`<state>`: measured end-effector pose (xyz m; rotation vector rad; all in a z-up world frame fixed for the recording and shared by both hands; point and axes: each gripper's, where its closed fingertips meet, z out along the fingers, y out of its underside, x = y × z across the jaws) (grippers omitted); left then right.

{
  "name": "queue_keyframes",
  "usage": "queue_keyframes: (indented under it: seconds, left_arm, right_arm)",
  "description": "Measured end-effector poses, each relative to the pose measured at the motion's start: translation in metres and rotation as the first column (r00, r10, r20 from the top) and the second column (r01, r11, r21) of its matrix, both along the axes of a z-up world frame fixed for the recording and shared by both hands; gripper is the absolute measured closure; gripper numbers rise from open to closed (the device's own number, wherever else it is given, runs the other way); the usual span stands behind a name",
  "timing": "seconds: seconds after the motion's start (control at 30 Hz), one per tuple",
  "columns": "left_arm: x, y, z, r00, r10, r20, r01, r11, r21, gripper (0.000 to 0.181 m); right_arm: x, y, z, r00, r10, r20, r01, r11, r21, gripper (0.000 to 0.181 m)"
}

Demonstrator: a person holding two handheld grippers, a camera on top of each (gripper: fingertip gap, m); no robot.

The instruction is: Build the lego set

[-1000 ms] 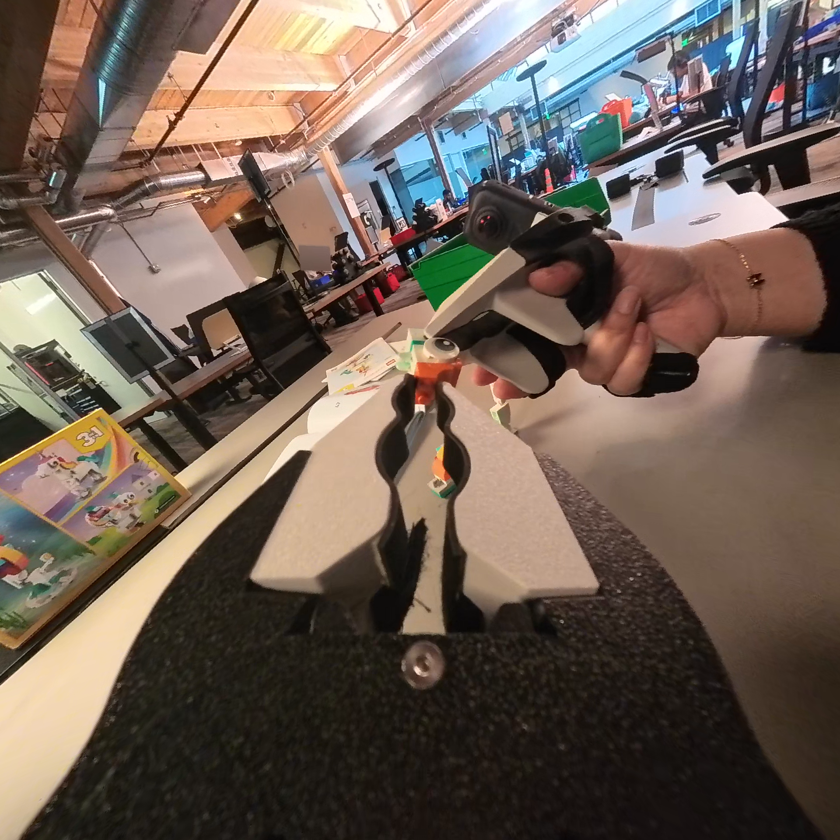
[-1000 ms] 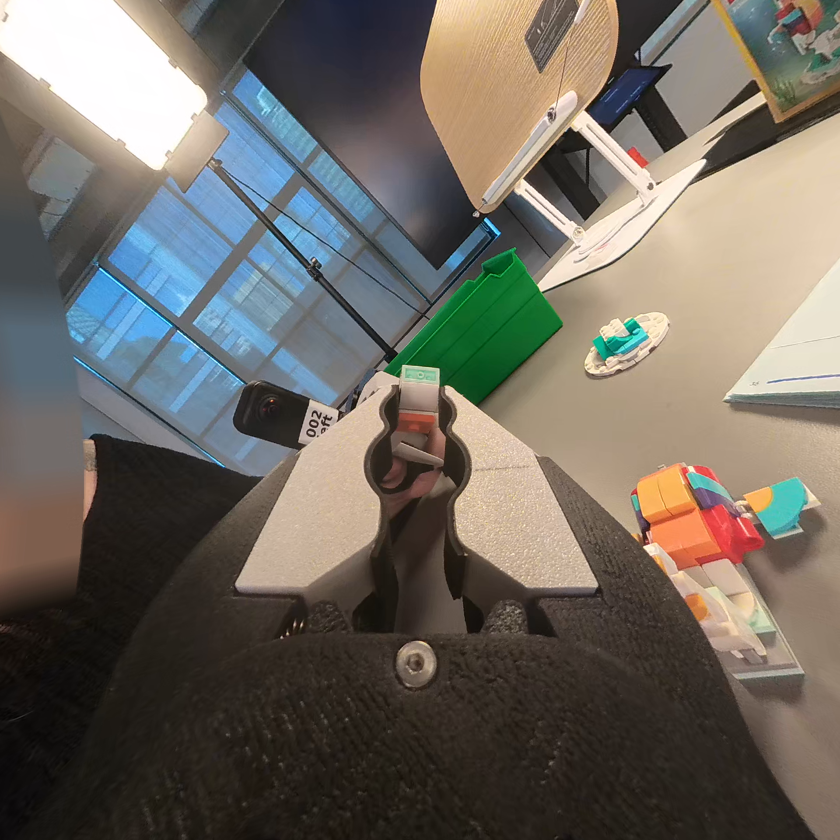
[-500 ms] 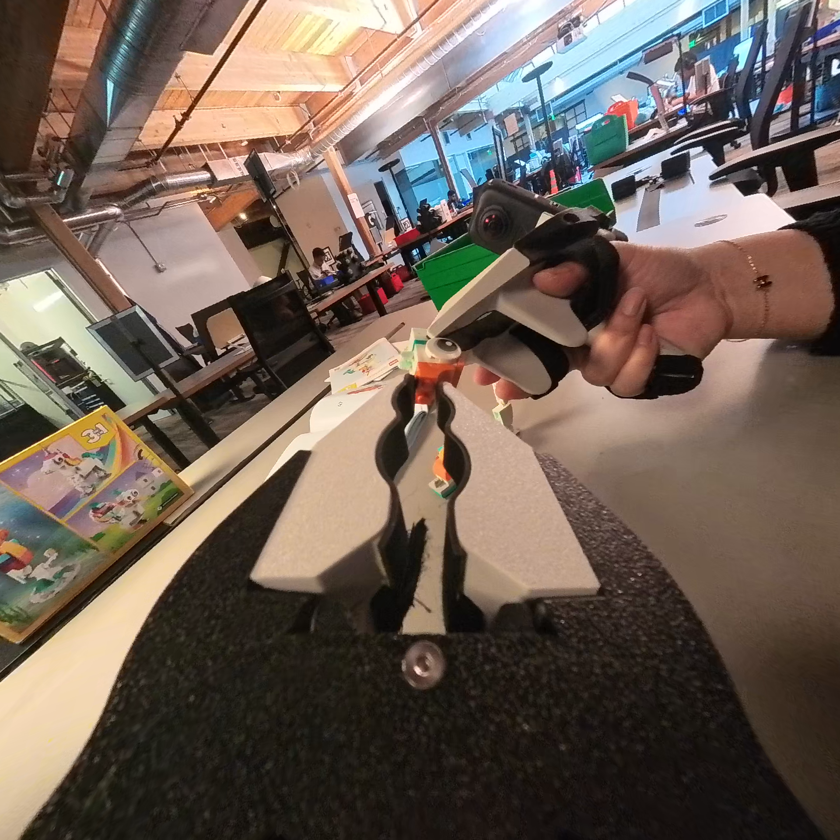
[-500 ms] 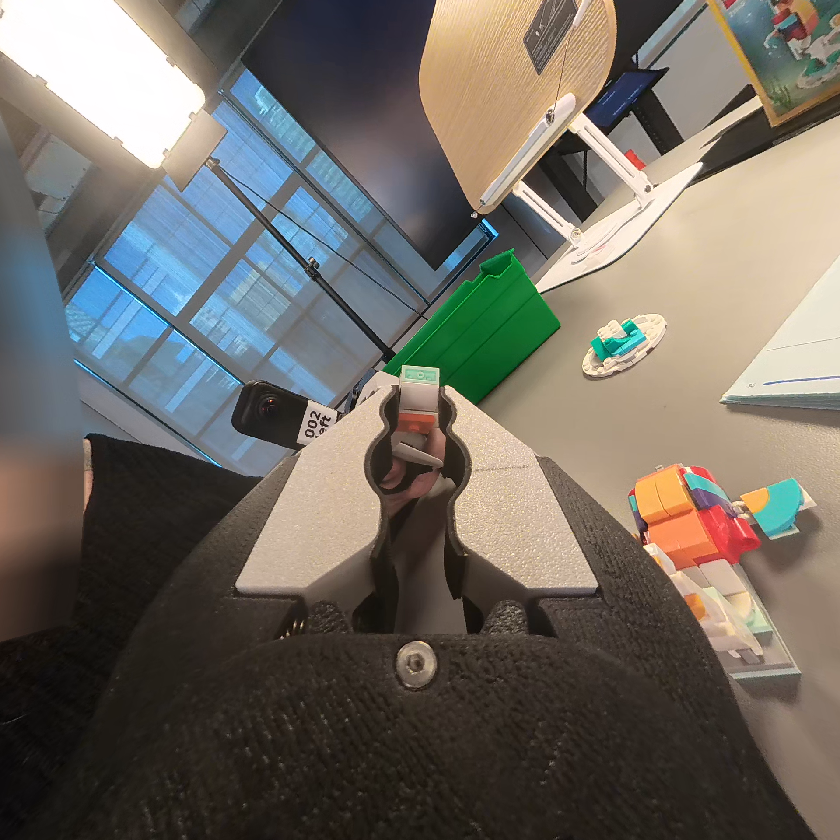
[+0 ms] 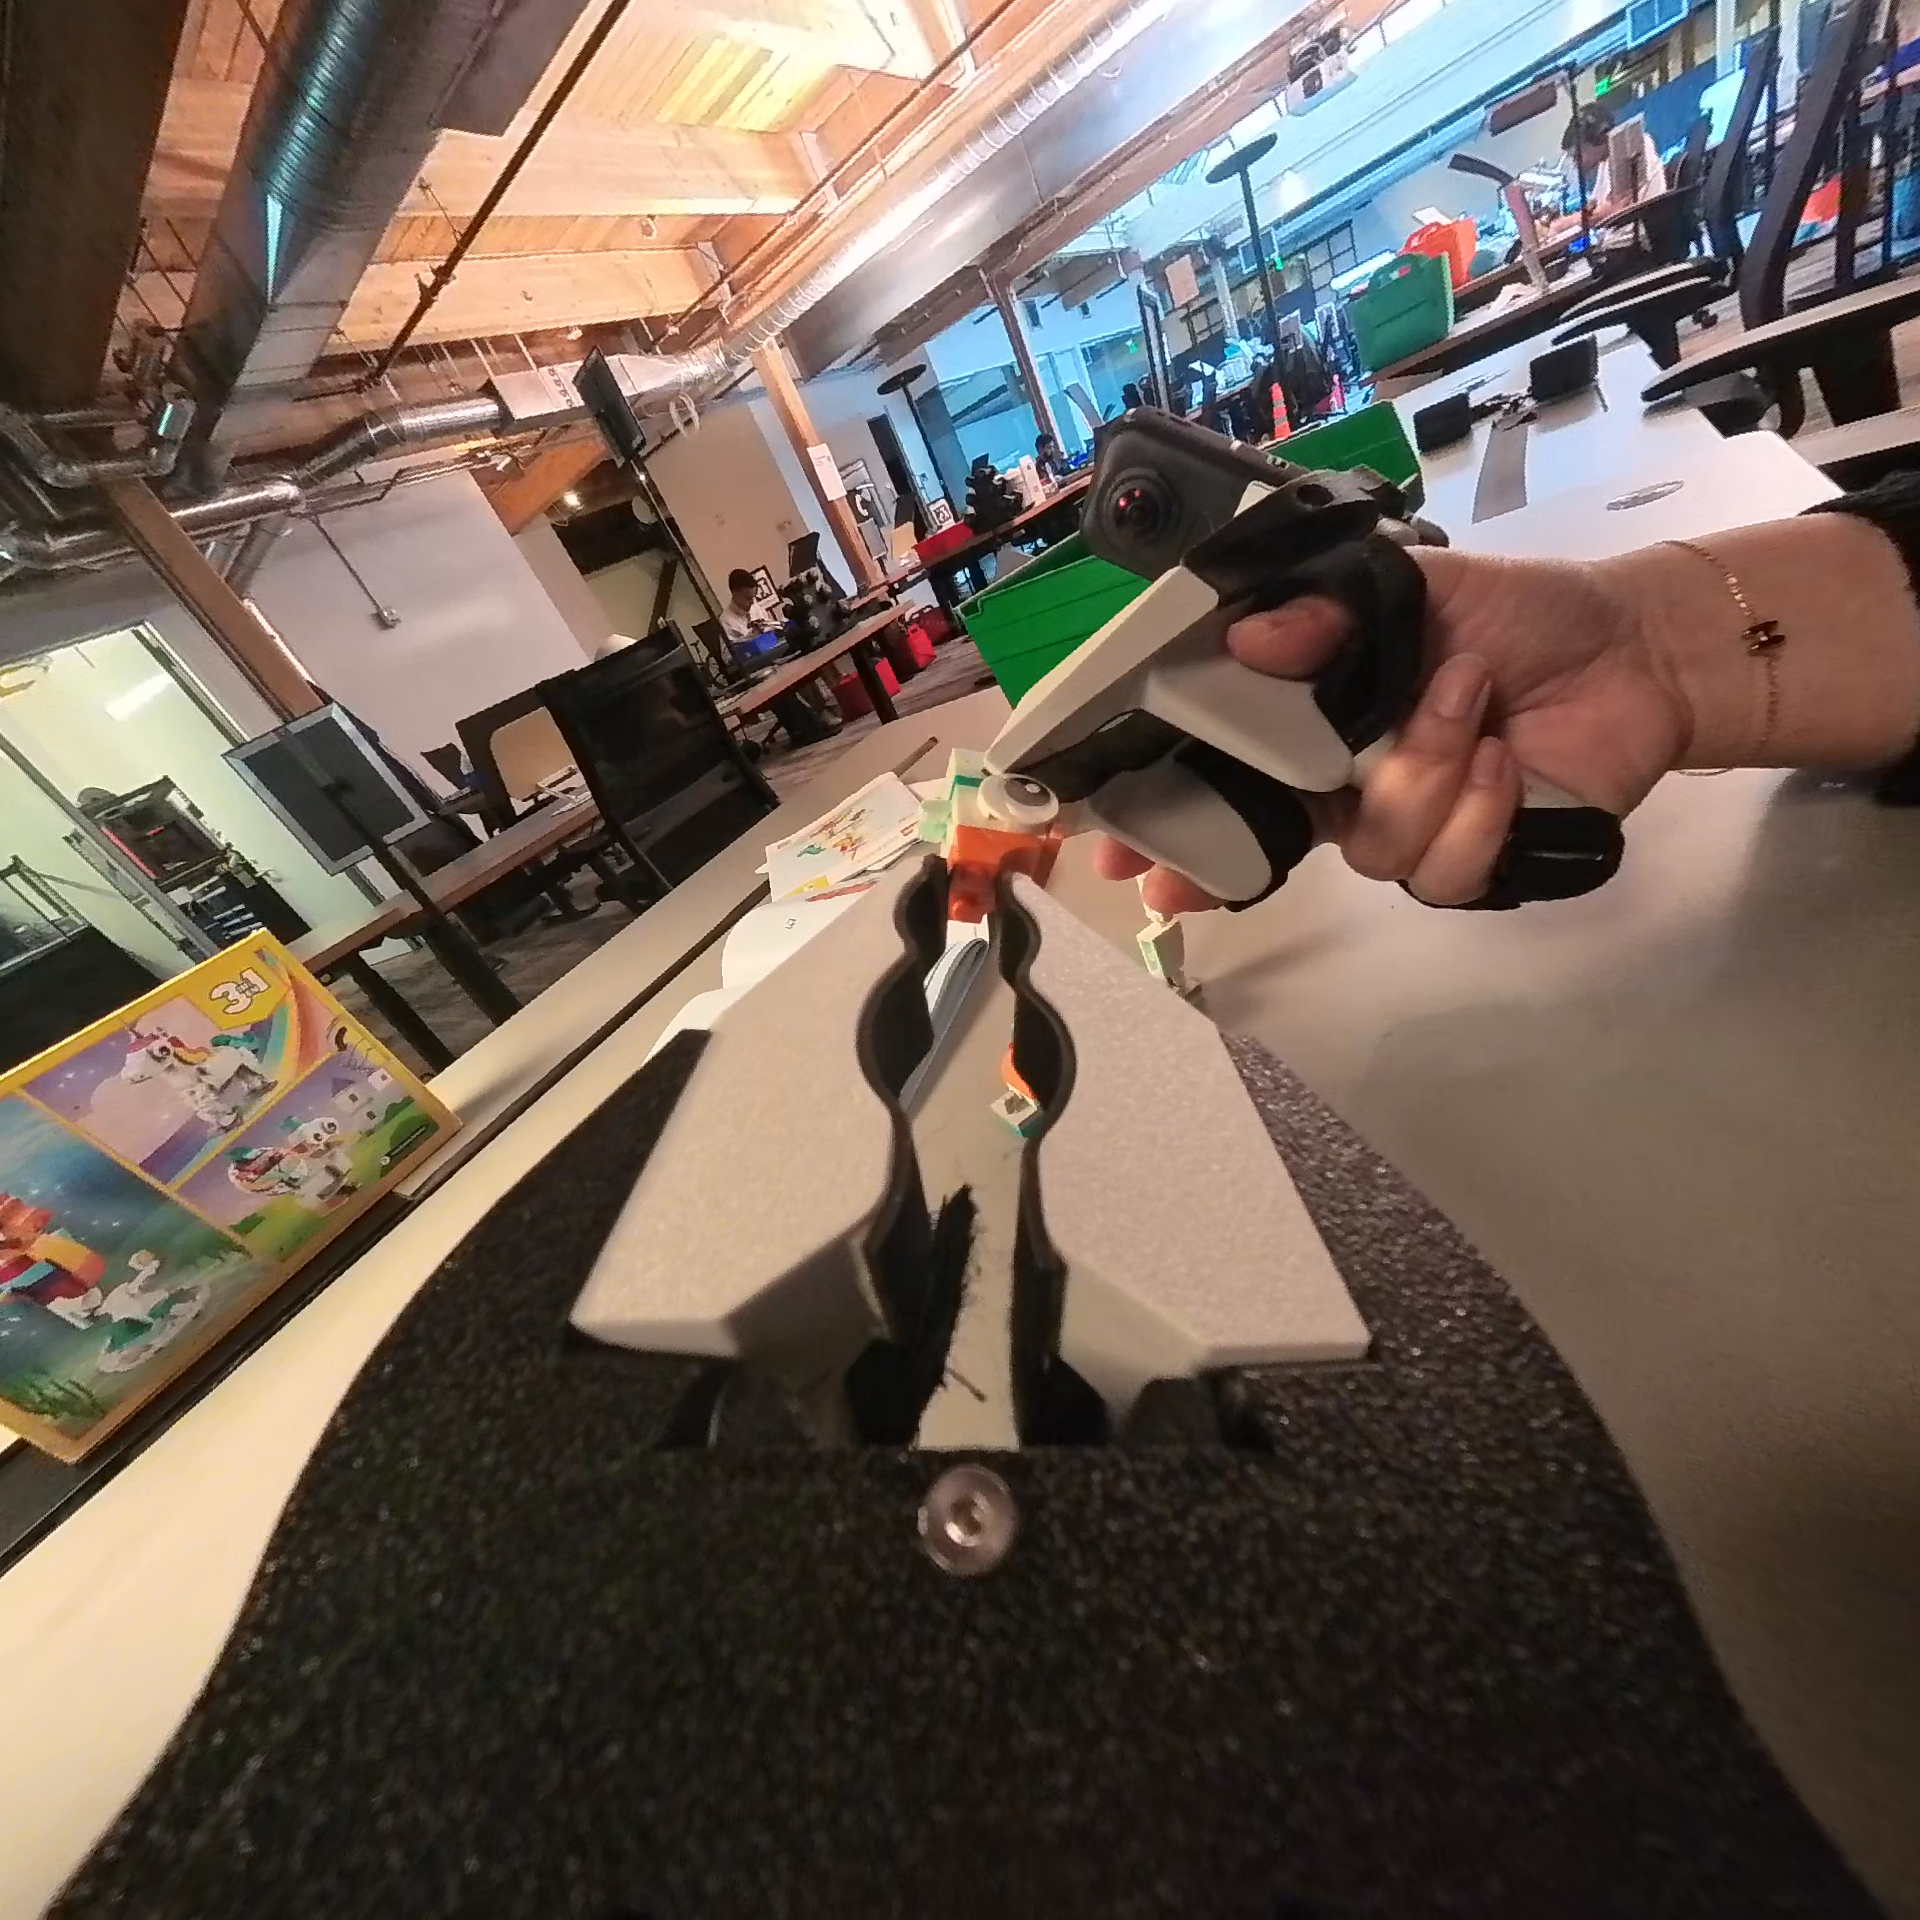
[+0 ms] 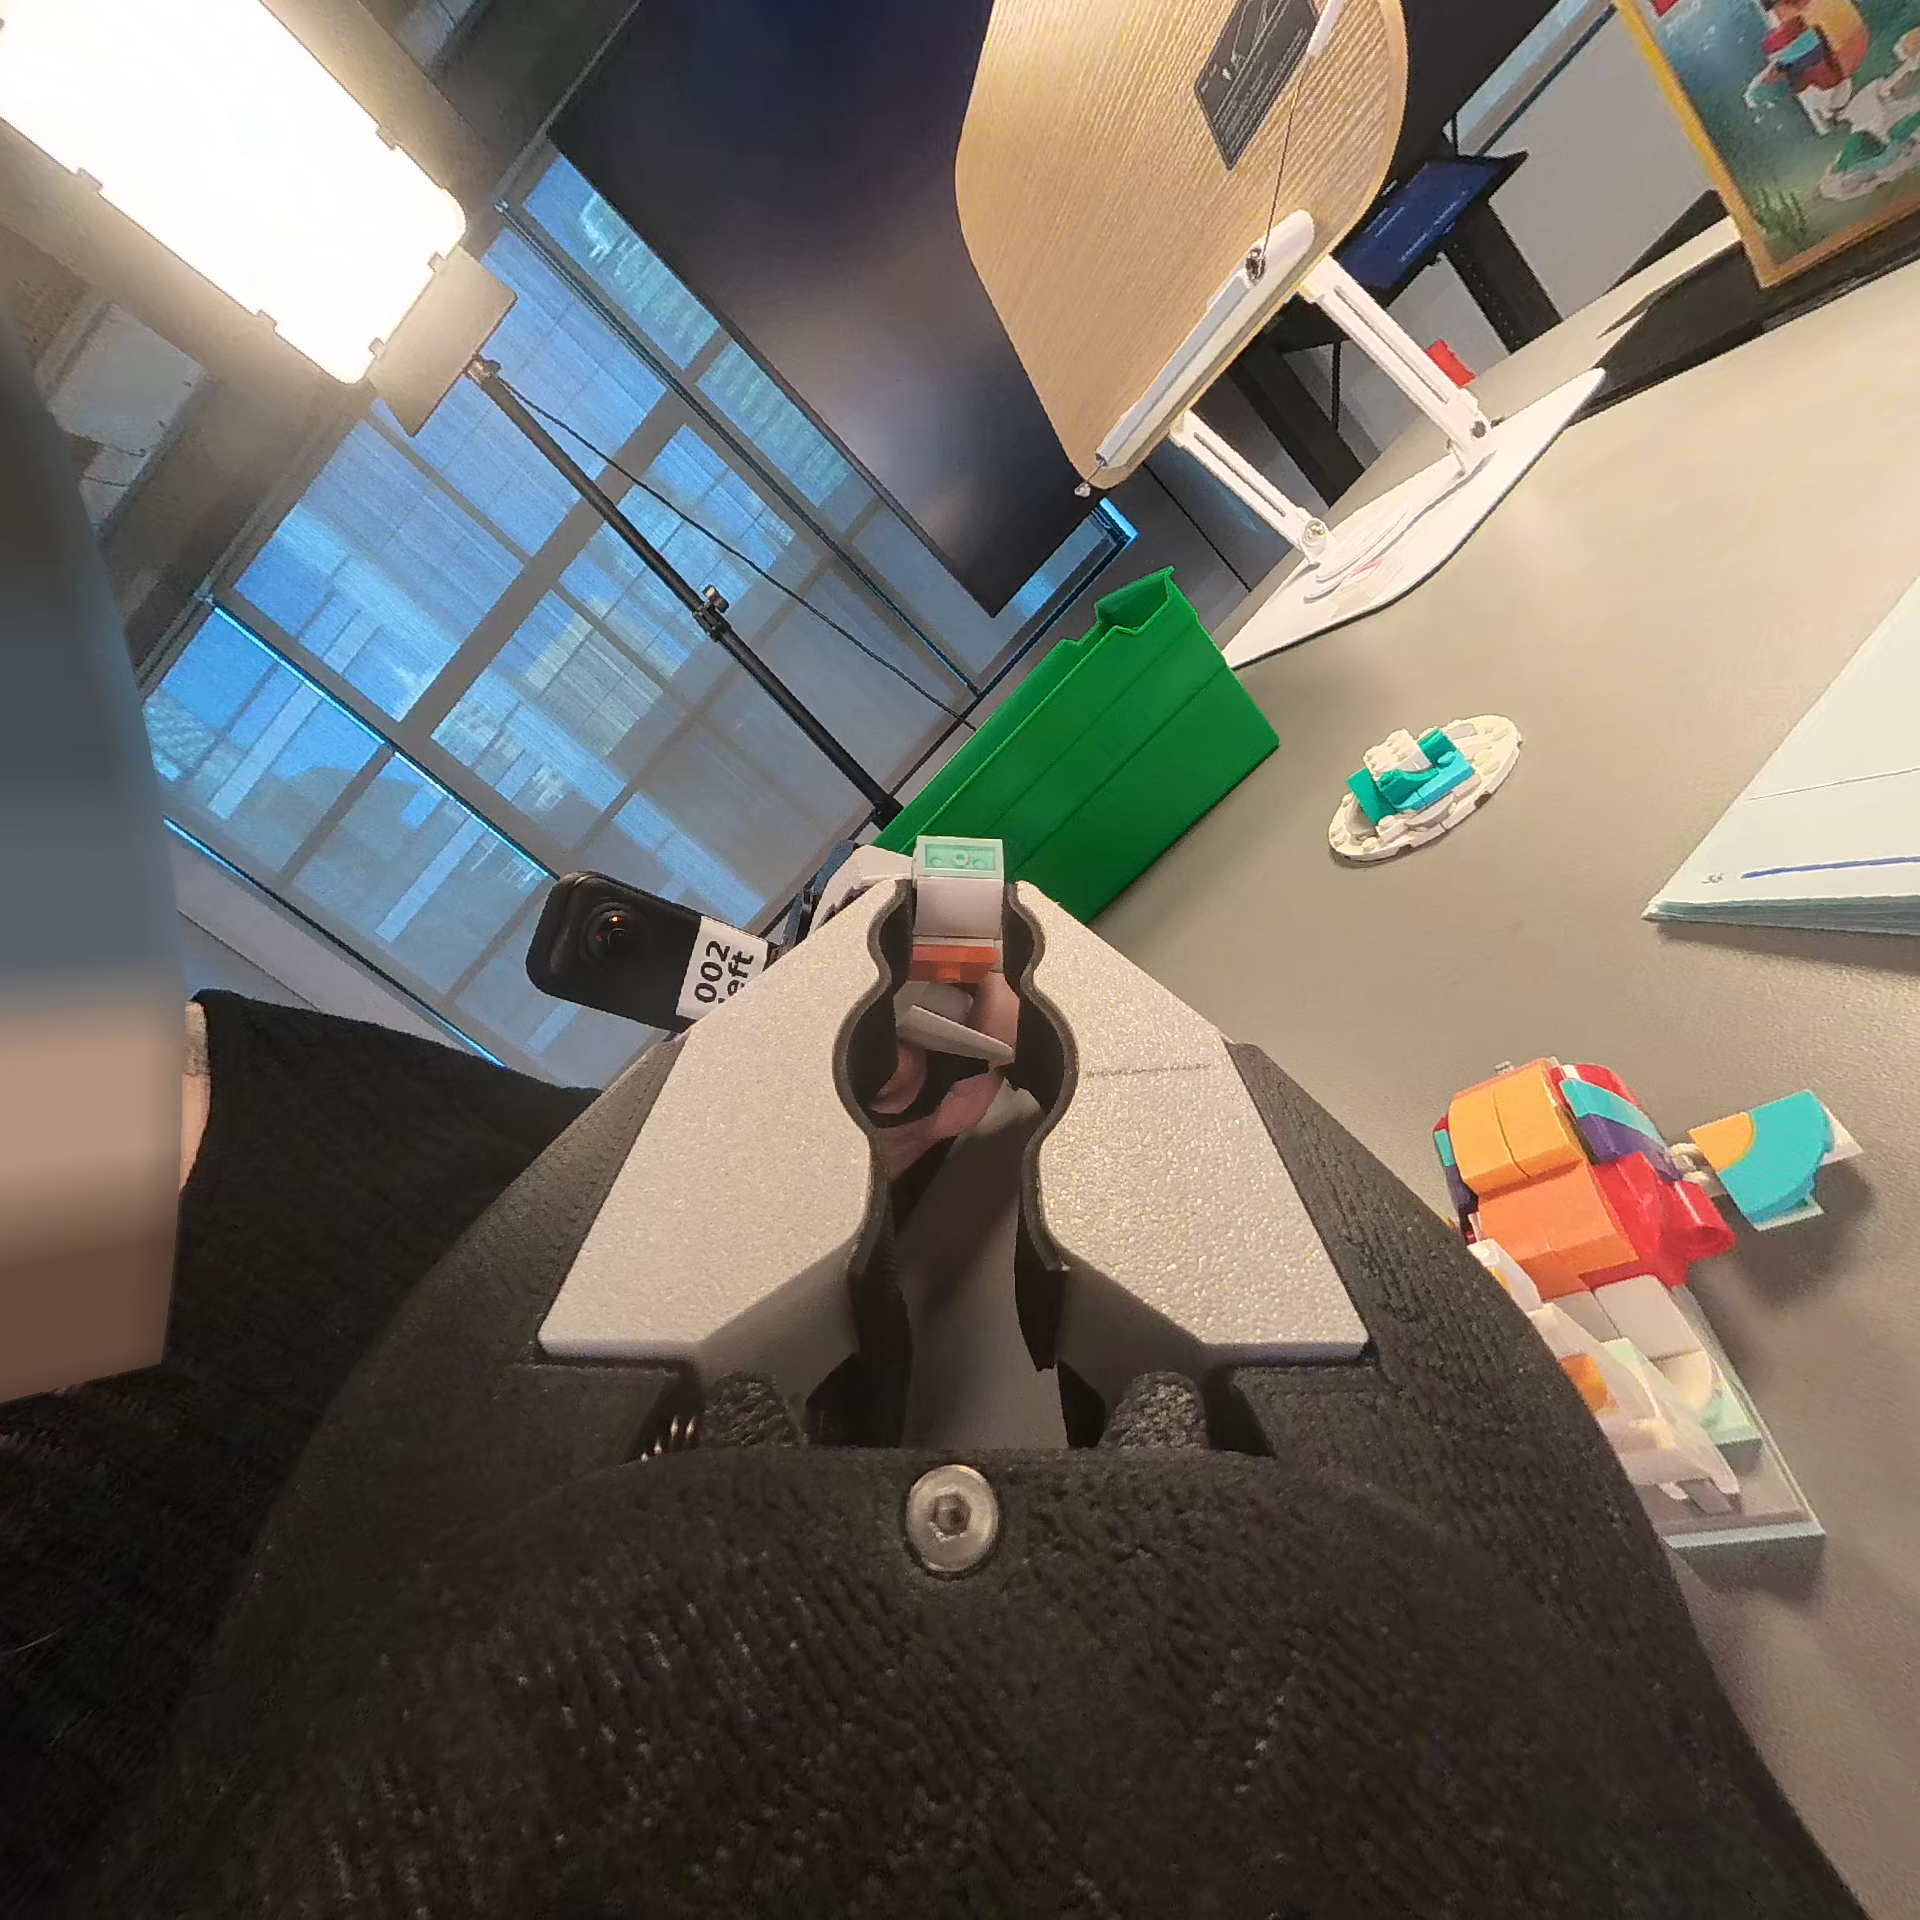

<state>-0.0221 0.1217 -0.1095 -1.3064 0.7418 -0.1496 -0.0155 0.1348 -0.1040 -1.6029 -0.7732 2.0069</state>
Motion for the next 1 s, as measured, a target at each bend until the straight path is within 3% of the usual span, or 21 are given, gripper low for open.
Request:
queue_keyframes:
  seconds: [1.0]
  left_arm:
    - [0.002, -0.0054, 0.0035, 0.998, -0.004, -0.055, 0.008, 0.998, 0.059, 0.175]
  right_arm:
    - [0.0011, -0.0023, 0.004, 1.0, 0.011, -0.021, -0.011, 1.0, 0.013, 0.166]
